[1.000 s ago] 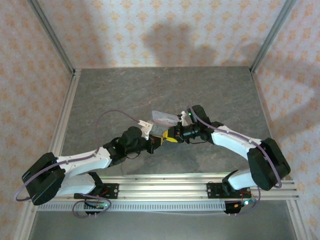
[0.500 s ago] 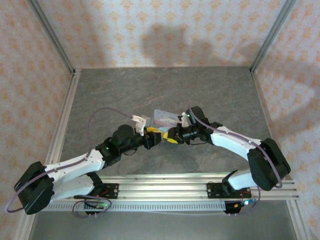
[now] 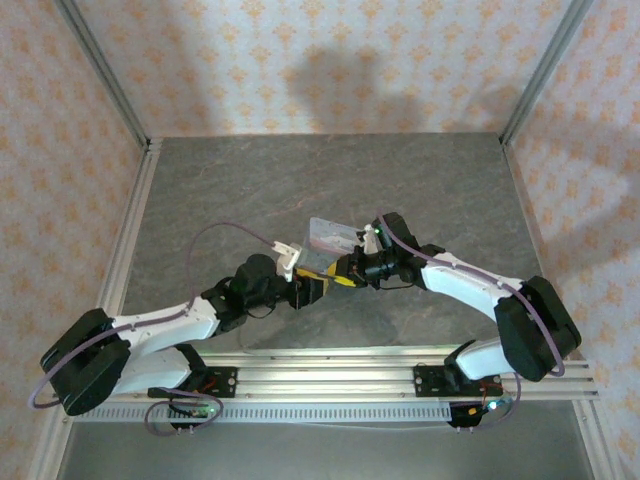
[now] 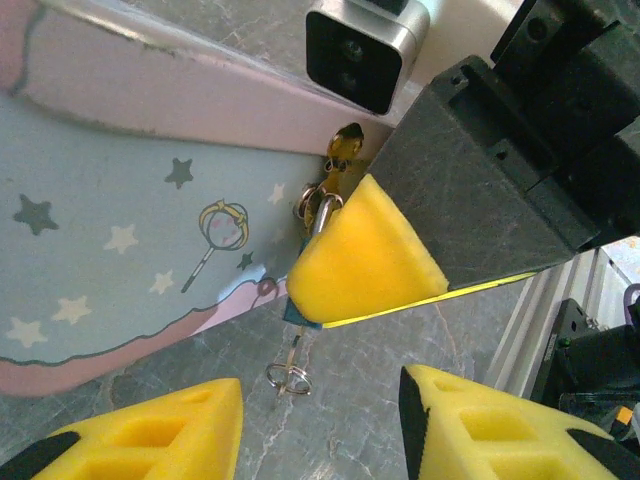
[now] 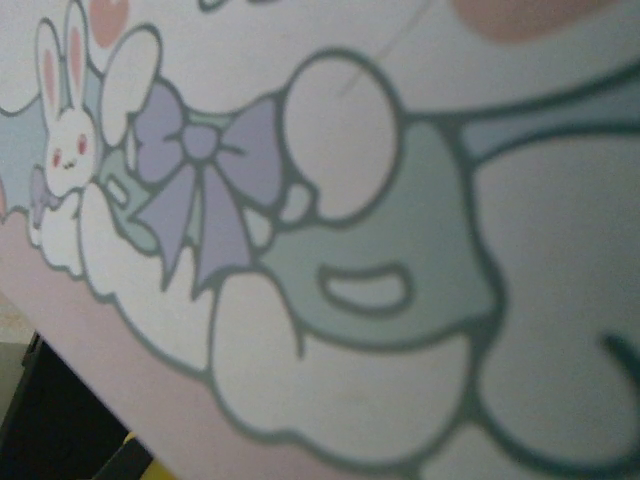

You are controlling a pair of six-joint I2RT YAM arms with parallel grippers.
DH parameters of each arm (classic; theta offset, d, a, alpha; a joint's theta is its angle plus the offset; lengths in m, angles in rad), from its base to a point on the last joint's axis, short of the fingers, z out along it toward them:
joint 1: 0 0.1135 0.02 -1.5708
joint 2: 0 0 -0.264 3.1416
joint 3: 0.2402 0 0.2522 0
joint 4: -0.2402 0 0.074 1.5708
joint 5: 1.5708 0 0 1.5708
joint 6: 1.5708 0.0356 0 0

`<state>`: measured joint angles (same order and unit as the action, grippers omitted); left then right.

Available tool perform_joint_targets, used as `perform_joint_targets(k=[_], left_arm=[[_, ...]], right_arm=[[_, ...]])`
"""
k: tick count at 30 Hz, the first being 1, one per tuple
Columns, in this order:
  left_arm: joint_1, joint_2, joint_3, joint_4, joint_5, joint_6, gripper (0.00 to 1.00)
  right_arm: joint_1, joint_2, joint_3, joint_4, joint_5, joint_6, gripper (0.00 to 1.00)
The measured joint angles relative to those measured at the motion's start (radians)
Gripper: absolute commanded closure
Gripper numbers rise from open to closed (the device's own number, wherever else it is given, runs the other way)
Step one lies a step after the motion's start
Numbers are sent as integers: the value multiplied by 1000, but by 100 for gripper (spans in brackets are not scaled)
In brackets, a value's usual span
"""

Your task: Unlock a padlock with a key

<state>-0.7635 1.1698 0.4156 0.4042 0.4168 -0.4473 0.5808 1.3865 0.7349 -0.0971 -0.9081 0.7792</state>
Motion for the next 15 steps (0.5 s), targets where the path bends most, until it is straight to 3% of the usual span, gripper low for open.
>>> perform_joint_targets(k=[15], left_arm=[[5,70,0,43,25,11,65]], right_arm=[[0,0,0,0,-1,13,100]])
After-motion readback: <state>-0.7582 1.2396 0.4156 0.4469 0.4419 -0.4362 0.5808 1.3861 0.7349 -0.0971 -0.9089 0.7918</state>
